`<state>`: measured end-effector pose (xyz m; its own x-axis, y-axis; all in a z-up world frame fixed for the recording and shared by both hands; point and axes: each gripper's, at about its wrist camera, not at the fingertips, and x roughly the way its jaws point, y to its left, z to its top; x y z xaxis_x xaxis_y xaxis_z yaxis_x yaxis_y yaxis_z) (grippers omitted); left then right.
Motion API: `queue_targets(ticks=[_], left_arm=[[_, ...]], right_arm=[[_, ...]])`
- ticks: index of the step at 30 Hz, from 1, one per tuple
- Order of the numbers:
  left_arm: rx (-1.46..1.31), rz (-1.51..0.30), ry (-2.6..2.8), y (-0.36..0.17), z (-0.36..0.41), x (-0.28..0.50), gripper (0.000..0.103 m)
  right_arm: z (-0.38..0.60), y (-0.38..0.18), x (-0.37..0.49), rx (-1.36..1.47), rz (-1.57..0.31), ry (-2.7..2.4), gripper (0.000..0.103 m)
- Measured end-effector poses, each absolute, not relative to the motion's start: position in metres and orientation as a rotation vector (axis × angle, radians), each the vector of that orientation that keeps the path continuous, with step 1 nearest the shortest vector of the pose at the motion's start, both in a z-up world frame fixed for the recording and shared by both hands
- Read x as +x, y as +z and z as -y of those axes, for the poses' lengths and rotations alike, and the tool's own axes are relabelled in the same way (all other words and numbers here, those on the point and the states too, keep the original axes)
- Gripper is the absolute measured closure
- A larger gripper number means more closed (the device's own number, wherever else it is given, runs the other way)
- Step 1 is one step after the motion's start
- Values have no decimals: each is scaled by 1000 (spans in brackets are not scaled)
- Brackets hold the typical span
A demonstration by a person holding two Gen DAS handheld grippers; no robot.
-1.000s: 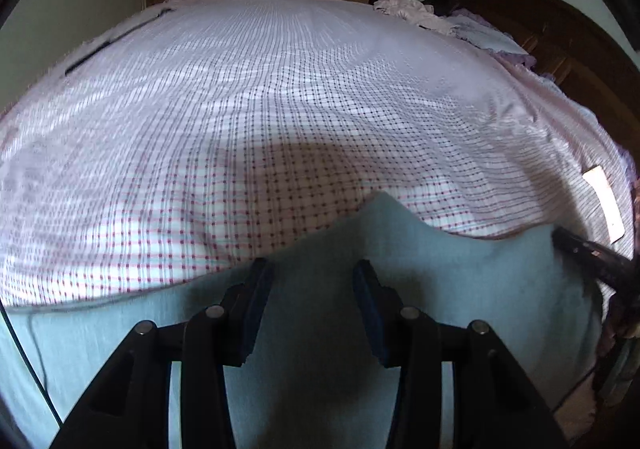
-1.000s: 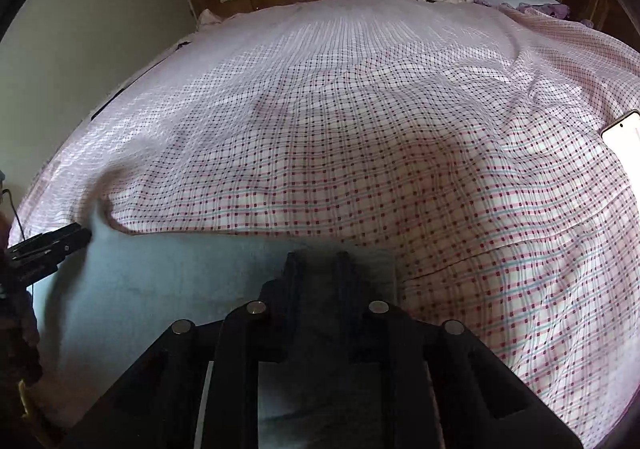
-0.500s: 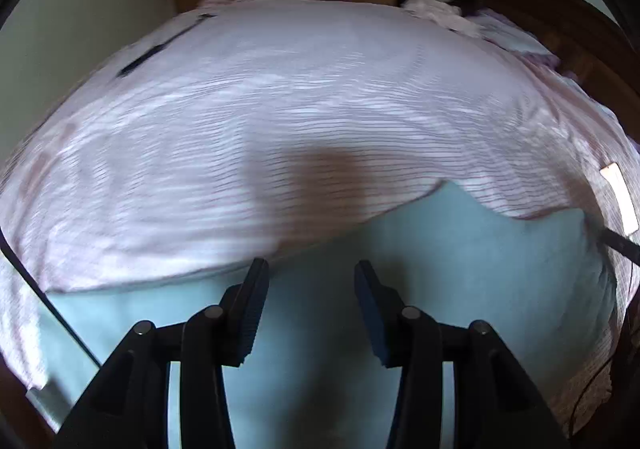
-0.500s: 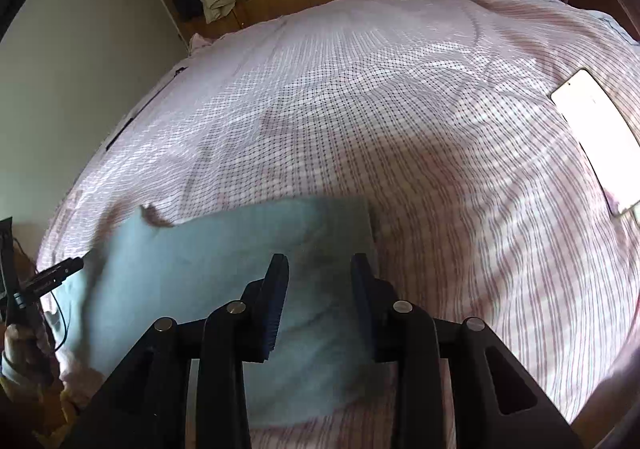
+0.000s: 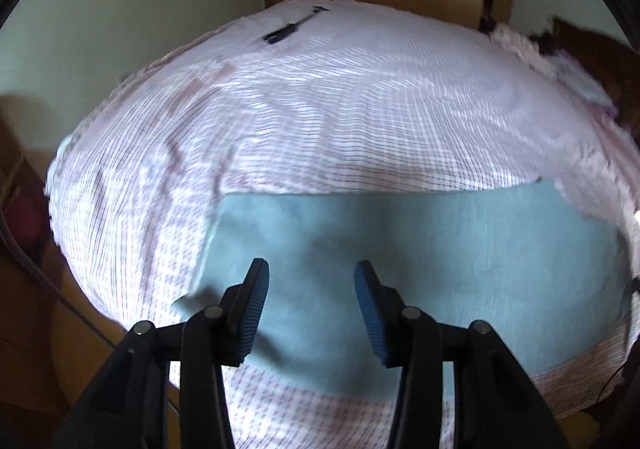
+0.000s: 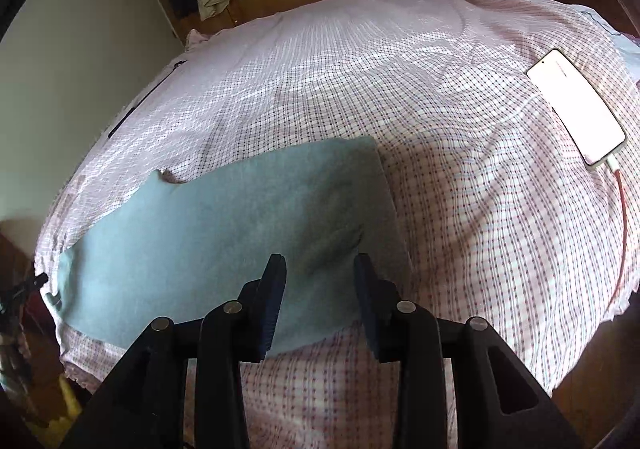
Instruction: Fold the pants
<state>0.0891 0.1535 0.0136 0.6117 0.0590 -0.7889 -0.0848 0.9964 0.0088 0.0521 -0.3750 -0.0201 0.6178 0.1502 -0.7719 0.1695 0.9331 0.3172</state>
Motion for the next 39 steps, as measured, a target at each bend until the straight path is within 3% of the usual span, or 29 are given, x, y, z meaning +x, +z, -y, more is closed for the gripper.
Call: queue_targets(ticks=[13, 19, 25, 39], left_arm=[[-254, -1004, 179, -46, -229, 62, 56], [-311, -995, 239, -42, -254, 44, 56], [-245, -950, 212, -16, -226, 34, 55], [-127, -1001, 73, -43, -155, 53, 44]], right_arm=[[385, -43, 34, 479, -985, -89, 75], [394, -49, 26, 567, -976, -96, 74], [392, -52, 11, 615, -933, -104, 60], [370, -65, 33, 636, -989, 25, 59]])
